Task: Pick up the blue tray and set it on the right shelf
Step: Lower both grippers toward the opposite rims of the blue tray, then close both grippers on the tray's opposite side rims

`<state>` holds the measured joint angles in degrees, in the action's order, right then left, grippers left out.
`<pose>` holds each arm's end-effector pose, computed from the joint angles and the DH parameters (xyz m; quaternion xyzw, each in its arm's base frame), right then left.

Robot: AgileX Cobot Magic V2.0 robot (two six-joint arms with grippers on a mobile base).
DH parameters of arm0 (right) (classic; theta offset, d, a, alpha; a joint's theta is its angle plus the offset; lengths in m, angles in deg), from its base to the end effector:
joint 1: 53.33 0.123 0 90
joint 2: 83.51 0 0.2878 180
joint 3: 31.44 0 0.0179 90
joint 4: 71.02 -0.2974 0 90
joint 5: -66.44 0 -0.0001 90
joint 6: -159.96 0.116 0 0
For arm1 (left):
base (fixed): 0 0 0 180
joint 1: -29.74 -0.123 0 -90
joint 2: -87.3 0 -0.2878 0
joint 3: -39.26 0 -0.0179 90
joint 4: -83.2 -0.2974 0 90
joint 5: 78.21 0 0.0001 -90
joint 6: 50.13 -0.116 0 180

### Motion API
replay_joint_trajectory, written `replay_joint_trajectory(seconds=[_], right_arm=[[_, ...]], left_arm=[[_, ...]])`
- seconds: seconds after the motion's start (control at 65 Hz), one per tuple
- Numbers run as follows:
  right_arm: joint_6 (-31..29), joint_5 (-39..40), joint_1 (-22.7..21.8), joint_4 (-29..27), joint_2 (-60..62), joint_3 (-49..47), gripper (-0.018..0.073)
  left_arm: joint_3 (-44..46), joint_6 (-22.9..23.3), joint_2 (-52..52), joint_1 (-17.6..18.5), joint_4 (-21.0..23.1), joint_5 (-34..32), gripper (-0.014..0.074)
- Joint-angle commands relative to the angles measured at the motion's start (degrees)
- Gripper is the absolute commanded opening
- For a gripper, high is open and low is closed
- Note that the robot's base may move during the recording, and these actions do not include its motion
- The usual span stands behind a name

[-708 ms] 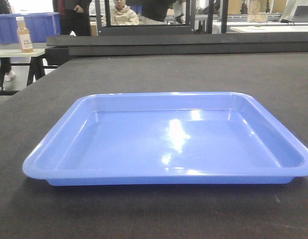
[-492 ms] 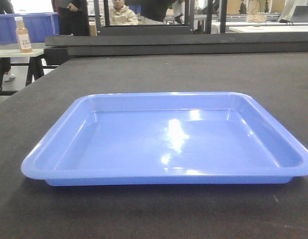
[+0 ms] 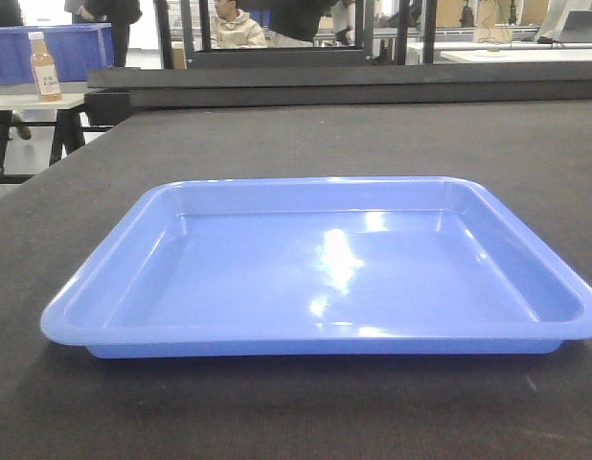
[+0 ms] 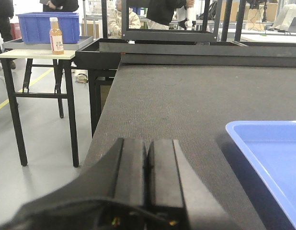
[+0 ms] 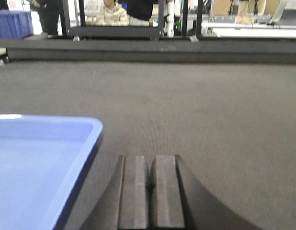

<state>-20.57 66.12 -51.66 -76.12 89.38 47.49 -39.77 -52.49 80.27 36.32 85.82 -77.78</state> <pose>0.1256 0.0037 0.2043 0.0171 0.6841 0.0399 0.7281 0.1248 -0.0144 0.2035 0.0379 0.6841 -0.0436 0.7271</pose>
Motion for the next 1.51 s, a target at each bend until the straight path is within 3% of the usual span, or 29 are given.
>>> replay_joint_trajectory(seconds=[0.0, 0.092, 0.154, 0.308, 0.6, 0.723, 0.892, 1.046, 1.308, 1.415, 1.492], right_arm=[[2.85, 12.46, -0.44, -1.05, 1.17, -1.32, 0.0050], [5.66, 19.33, -0.44, -1.29, 1.17, -2.66, 0.0050], [5.72, 17.74, -0.44, -1.29, 1.10, -5.47, 0.0050], [5.72, 1.65, -0.44, -1.29, -1.40, -18.68, 0.0050], [5.60, -34.90, -0.44, -1.29, -23.09, -39.26, 0.0050], [5.60, -46.90, -0.44, -1.29, -36.33, -47.10, 0.0050], [5.60, -60.01, -0.44, -1.29, -51.61, -56.33, 0.0050], [5.60, -62.24, -0.44, -1.66, -59.78, -59.18, 0.0050], [5.87, -59.56, -0.32, -1.66, -68.33, -60.60, 0.0055], [10.42, -57.17, 1.48, 0.03, -70.90, -62.18, 0.0056], [15.73, -55.59, 5.09, 4.62, -72.78, -63.63, 0.0056]], left_arm=[[-1.56, 0.44, 0.80, 0.43, 0.35, -12.29, -0.0048], [-0.37, 0.44, 0.80, 0.43, 0.25, -22.25, -0.0048], [2.22, 0.44, 0.52, 0.43, 0.25, -21.03, -0.0048], [15.72, 0.44, -0.29, 0.43, 0.17, 1.34, -0.0048], [34.65, 0.44, -16.51, 0.43, 0.17, 27.79, -0.0048], [41.40, 0.44, -29.08, 0.43, 0.44, 36.40, -0.0048], [48.76, 0.44, -43.85, 0.43, 5.65, 42.70, -0.0048], [50.34, 0.44, -52.24, 0.43, 7.93, 42.92, -0.0048], [53.45, 0.34, -64.34, 0.57, 16.27, 43.57, -0.0043], [56.76, 1.75, -69.31, 3.57, 16.28, 43.57, -0.0042], [59.79, 6.24, -73.54, 7.39, 12.67, 43.57, -0.0043]])
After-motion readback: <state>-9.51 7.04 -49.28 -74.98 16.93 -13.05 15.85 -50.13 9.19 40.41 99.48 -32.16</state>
